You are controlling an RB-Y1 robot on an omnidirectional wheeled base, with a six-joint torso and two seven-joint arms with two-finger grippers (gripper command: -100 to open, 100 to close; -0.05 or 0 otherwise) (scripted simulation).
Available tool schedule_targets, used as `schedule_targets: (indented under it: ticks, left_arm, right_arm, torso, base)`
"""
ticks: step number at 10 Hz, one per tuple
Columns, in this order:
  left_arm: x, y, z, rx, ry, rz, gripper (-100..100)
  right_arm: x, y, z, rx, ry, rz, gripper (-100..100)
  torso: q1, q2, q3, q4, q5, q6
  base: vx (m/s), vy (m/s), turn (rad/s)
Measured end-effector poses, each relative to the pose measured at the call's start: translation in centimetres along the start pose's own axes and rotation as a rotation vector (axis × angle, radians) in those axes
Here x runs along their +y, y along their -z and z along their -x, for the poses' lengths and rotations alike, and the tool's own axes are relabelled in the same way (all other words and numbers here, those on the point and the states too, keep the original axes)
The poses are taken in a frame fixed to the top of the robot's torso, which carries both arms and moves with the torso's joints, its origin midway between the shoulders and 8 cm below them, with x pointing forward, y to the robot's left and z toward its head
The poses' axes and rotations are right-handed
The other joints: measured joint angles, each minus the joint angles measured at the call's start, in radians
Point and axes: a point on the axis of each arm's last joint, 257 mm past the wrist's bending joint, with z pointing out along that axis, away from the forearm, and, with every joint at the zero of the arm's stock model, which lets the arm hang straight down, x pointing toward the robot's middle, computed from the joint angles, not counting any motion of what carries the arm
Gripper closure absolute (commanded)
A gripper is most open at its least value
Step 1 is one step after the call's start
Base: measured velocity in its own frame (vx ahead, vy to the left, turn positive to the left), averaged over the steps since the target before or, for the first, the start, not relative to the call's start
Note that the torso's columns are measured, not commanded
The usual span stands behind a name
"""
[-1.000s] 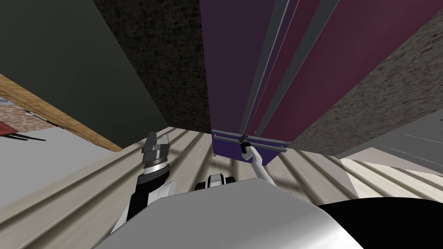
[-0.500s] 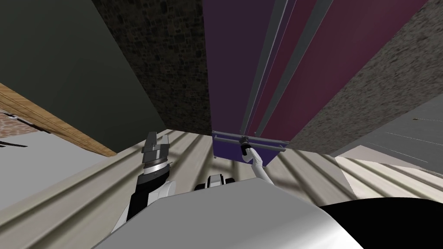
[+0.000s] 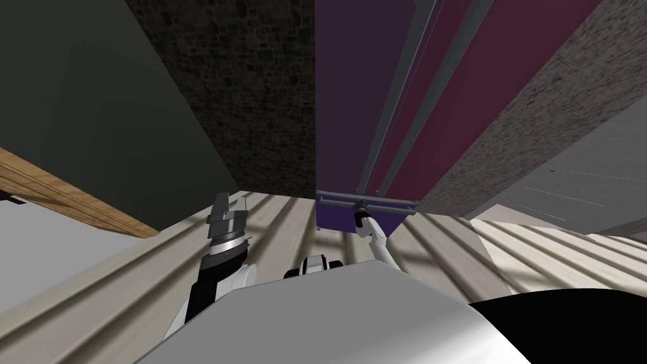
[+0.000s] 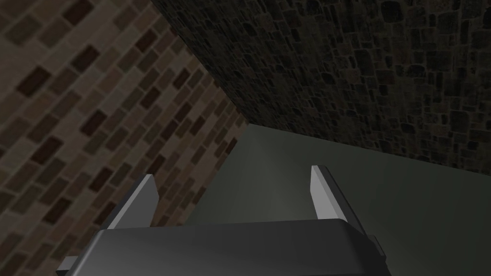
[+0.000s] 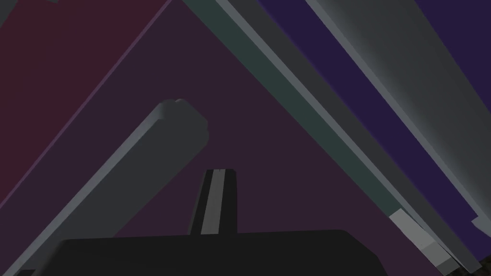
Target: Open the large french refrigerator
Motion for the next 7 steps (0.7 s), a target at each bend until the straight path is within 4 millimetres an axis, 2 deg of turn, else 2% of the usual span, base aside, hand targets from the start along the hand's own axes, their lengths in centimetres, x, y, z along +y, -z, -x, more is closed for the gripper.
schedule_targets:
  ticks: [4,5,6,7]
  left_arm:
    - [0.0,0.0,0.0,0.000,0.000,0.000,0]
    - [0.0,0.0,0.0,0.000,0.000,0.000,0]
    - [0.0,0.0,0.0,0.000,0.000,0.000,0]
    - [0.0,0.0,0.0,0.000,-0.001,0.000,0]
  right_arm:
    - [-1.8,0.4,-2.4,0.059,-0.012,-0.050,100]
    - [-2.4,0.6,-3.0,0.075,-0.015,-0.065,100]
    - [-2.4,0.6,-3.1,0.079,-0.016,-0.066,-100]
    - [-2.4,0.4,-2.5,0.064,-0.013,-0.060,-100]
  torso:
    - [-0.002,0.000,0.000,0.000,-0.001,0.000]
    - [0.000,0.001,0.000,0.000,0.000,0.000]
    - [-0.007,0.001,0.000,0.000,-0.002,0.000]
    - [-0.016,-0.001,0.000,0.000,-0.004,0.000]
  base:
    - [-0.017,0.248,-0.102]
    - [-0.013,0.125,-0.036]
    - [0.021,-0.090,0.119]
    - [0.023,-0.175,0.093]
